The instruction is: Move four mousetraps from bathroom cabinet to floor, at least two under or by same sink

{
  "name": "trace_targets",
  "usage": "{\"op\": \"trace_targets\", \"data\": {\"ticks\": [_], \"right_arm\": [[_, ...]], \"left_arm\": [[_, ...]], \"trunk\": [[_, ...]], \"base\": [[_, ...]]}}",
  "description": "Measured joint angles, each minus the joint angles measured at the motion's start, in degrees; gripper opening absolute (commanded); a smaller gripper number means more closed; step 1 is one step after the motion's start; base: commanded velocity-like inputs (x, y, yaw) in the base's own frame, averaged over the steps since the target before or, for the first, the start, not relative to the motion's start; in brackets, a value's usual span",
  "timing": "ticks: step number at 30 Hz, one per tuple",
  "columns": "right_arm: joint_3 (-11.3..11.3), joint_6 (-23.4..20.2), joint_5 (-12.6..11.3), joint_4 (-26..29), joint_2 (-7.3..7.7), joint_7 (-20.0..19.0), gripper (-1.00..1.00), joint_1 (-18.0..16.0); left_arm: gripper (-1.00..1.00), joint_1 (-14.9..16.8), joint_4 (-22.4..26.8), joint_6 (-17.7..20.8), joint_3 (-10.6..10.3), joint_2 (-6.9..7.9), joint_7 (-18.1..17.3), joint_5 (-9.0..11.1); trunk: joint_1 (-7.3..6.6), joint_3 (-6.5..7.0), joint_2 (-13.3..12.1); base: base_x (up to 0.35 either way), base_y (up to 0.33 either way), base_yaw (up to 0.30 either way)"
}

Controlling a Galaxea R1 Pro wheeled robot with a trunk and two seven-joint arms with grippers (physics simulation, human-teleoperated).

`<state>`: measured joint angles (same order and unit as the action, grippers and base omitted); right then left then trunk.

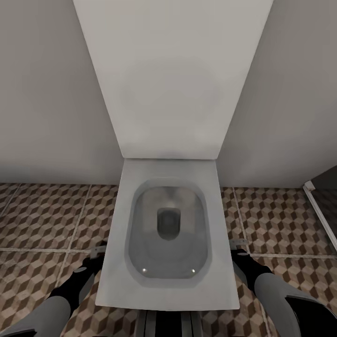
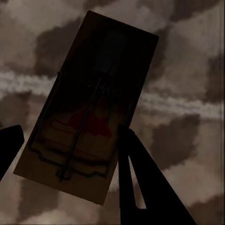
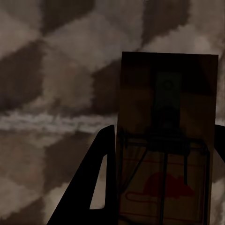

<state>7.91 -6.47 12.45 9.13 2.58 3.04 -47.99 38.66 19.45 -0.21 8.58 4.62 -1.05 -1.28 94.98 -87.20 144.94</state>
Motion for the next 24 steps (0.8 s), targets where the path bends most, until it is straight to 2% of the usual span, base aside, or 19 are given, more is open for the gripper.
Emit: {"op": "trace_targets", "data": {"ticks": [15, 21, 24], "right_arm": [[0.1, -0.1, 0.0, 0.1, 0.01, 0.0, -1.0, 0.0], [0.1, -0.1, 0.0, 0.3, 0.0, 0.0, -1.0, 0.0], [0.1, -0.1, 0.0, 0.3, 0.0, 0.0, -1.0, 0.0]], "left_arm": [[-1.0, 0.0, 1.8, 0.5, 0.2, -0.98, 0.6, 0.3], [-1.0, 0.0, 2.0, 0.5, 0.2, -0.99, 0.5, 0.3], [-1.0, 0.0, 2.1, 0.5, 0.2, -1.01, 0.5, 0.2]], "trunk": [[0.0, 0.0, 0.0], [0.16, -1.32, 0.1], [0.15, -1.33, 0.1]], "base": [[0.0, 0.0, 0.0], [0.0, 0.0, 0.0], [0.0, 0.0, 0.0]]}}
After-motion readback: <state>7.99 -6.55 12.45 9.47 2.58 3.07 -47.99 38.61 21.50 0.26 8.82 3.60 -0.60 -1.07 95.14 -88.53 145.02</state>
